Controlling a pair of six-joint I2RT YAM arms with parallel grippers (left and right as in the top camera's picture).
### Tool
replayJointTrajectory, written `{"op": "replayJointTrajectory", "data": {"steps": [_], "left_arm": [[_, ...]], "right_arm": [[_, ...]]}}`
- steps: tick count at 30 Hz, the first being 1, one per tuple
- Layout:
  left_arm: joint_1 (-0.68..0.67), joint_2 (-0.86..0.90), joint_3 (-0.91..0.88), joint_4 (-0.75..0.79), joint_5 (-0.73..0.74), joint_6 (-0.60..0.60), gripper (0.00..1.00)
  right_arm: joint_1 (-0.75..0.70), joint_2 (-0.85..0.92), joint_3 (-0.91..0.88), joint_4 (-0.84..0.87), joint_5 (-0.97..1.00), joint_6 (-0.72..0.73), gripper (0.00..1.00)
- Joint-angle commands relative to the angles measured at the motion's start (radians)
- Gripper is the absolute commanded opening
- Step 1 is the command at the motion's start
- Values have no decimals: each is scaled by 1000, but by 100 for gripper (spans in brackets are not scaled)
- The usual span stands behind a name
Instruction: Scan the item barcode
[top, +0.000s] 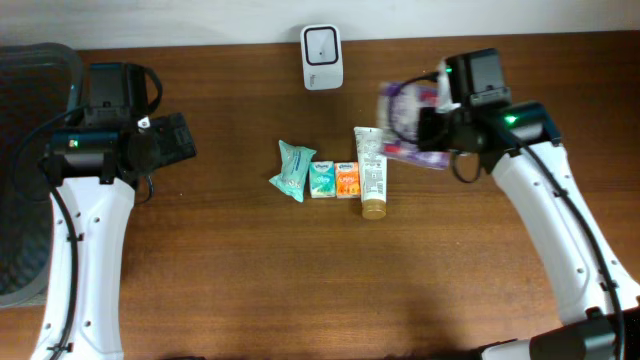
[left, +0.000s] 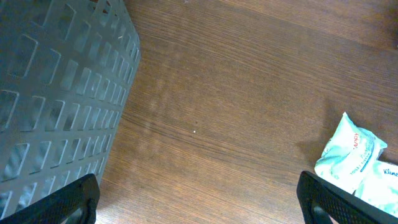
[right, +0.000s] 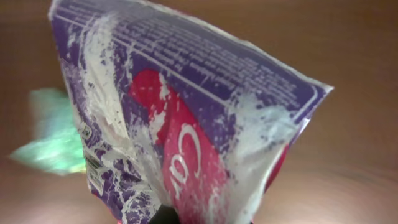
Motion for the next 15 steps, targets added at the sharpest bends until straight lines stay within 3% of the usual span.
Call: {"op": "replayJointTrajectory", "data": {"steps": [1,4,8,9,11,15], "left_arm": [[7,-2,3,-1,-7,12,99],[7,-2,3,-1,-7,12,99],[7,-2,3,-1,-7,12,99],[7,-2,3,-1,-7,12,99],[7,-2,3,-1,-7,12,99],[7,-2,3,-1,-7,12,99]], "right_arm": [[-71,2,2,-66,342,8,4],[-164,119,-35,-103,485,8,4],[-212,303,-48,-113,484,8,5],[-203,335,-48,-112,475,8,12],[-155,351,-47,-111,426,8,56],[-8,351,31,-141,320,8,84]]}}
